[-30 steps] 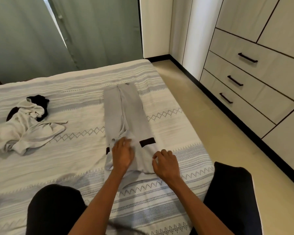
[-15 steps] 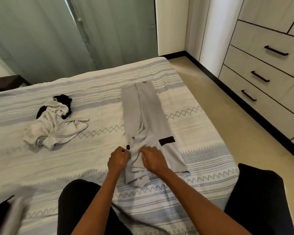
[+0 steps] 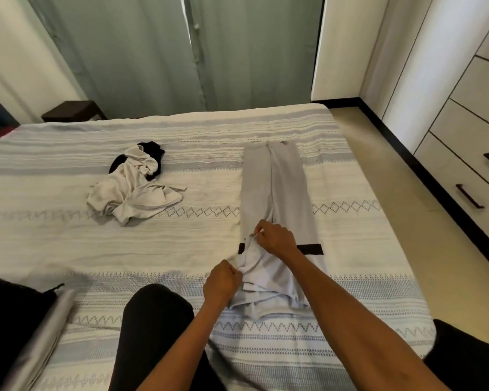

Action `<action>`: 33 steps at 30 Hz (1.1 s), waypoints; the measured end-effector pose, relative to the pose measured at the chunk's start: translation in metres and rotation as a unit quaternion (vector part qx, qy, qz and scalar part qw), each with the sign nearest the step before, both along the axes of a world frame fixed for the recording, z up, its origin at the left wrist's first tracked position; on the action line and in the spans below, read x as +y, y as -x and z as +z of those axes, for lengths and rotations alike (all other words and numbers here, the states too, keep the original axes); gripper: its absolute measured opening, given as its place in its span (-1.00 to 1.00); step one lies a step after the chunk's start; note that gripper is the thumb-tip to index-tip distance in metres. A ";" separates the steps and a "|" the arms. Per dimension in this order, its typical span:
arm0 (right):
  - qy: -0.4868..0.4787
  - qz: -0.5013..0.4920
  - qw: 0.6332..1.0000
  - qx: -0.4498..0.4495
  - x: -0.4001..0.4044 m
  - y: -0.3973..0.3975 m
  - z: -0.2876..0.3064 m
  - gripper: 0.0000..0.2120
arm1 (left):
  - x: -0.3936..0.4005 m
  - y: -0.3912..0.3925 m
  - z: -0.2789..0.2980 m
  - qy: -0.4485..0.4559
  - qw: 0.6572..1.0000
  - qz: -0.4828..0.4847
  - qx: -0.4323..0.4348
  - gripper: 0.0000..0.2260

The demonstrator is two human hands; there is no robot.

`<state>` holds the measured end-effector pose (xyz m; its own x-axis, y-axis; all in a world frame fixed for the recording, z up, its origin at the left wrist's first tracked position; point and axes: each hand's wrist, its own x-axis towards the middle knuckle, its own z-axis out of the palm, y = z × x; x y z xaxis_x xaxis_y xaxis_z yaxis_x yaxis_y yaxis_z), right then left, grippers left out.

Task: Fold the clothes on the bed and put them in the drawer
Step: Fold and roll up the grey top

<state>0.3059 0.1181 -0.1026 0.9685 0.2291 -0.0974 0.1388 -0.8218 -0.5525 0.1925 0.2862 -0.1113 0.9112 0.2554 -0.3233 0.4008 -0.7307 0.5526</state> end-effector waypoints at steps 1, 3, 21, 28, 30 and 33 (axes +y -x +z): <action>-0.033 -0.011 0.999 0.007 -0.002 0.000 -0.001 -0.85 | -0.003 0.002 0.002 0.020 1.000 0.007 -0.019 -0.81; -0.116 -0.047 0.992 0.017 -0.010 -0.001 -0.003 -0.87 | -0.011 0.008 0.006 0.062 0.995 0.013 -0.073 -0.81; -0.254 -0.207 0.936 0.125 -0.091 -0.001 -0.026 -0.61 | -0.087 0.008 -0.037 -0.073 0.920 -0.309 -0.229 -0.74; -0.181 -0.205 0.962 -0.004 -0.087 0.002 -0.020 -0.76 | -0.089 -0.001 -0.037 -0.018 0.923 -0.355 -0.150 -0.70; -0.156 -0.214 0.964 0.014 -0.092 0.005 -0.026 -0.72 | -0.092 0.001 -0.030 0.000 0.922 -0.359 -0.144 -0.72; -0.099 -0.180 0.978 0.023 -0.101 0.012 -0.034 -0.73 | -0.092 0.002 -0.023 0.044 0.929 -0.345 -0.124 -0.76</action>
